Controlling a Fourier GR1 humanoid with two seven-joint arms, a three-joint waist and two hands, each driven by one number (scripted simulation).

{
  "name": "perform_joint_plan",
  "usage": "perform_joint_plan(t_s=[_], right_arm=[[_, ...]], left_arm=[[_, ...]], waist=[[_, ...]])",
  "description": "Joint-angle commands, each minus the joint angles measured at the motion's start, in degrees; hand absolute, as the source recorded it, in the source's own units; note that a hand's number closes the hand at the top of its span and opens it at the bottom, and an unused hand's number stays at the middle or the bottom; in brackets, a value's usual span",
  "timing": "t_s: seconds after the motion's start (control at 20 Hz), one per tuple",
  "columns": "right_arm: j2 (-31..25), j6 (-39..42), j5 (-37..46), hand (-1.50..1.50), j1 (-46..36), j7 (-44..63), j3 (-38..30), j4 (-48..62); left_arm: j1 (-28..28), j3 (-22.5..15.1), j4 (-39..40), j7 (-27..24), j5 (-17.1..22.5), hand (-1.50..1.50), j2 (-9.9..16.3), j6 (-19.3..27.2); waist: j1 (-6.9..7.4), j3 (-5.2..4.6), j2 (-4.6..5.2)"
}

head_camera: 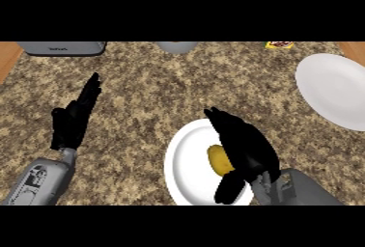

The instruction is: Pick the lemon from the plate and place it in the plate

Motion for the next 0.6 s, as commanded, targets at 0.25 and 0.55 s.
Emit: perform_joint_plan(t_s=[0.25,0.55], right_arm=[[3.5,4.2,4.1,-1.5,0.9,-2.2,0.3,11.6],[6.0,6.6,7.3,-1.5,5.3,-4.0,-0.9,12.4]], left_arm=[[-0.3,2.3,-0.2,0.0,-1.1,0.0,-1.2,-1.7],[0.4,4.9,-1.1,1.1,-1.4,0.0,-1.2,-5.0]], waist=[[0.0,0.02,0.04],[-0.17,0.02,0.0]])
